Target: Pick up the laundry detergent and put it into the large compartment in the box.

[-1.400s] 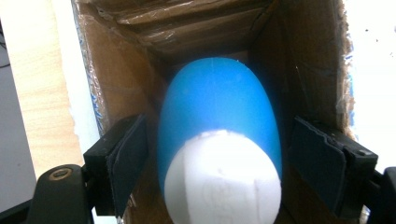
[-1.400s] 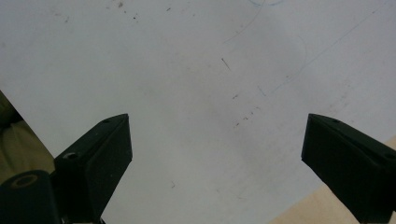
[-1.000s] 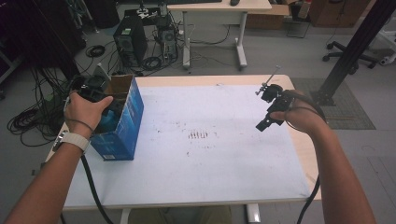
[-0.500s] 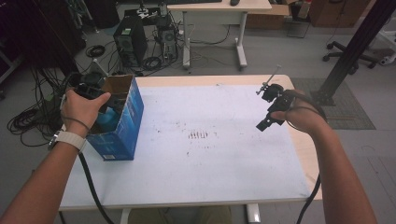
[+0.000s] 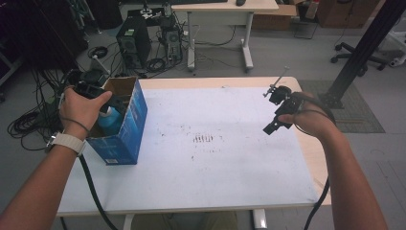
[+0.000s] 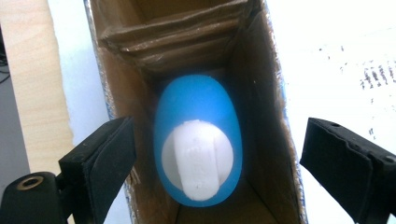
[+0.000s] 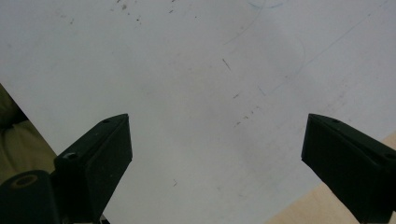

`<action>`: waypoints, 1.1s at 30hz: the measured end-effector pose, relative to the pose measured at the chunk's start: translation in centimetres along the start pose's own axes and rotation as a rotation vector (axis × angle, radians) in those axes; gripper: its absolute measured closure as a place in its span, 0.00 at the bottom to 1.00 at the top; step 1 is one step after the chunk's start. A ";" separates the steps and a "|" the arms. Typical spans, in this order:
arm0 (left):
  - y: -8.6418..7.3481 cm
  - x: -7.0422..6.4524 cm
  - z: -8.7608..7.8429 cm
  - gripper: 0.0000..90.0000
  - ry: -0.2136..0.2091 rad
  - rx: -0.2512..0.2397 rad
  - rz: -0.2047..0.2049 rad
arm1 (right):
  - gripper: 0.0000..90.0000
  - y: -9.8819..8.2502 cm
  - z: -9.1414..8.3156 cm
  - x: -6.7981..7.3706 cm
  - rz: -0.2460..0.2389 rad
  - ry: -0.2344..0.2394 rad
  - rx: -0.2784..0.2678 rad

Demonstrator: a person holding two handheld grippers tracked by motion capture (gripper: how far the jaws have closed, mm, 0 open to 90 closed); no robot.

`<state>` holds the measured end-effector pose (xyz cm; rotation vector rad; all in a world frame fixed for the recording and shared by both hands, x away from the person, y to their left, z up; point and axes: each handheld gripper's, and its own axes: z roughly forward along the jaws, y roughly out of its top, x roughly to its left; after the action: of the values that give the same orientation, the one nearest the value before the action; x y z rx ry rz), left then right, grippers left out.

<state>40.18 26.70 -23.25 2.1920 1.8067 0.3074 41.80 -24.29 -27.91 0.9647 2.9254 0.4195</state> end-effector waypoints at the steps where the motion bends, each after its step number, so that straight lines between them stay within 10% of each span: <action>1: 0.0 0.0 -0.2 0.12 0.000 -0.004 0.000 | 0.10 0.0 0.0 0.0 0.000 0.001 -0.002; 33: 0.6 -1.5 -5.3 0.12 -0.032 -0.068 0.053 | 0.10 -0.2 -0.8 0.4 0.000 -0.005 -0.008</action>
<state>38.64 25.59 -18.01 2.1884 1.6989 0.3378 41.32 -24.37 -27.17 0.9638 2.9169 0.4270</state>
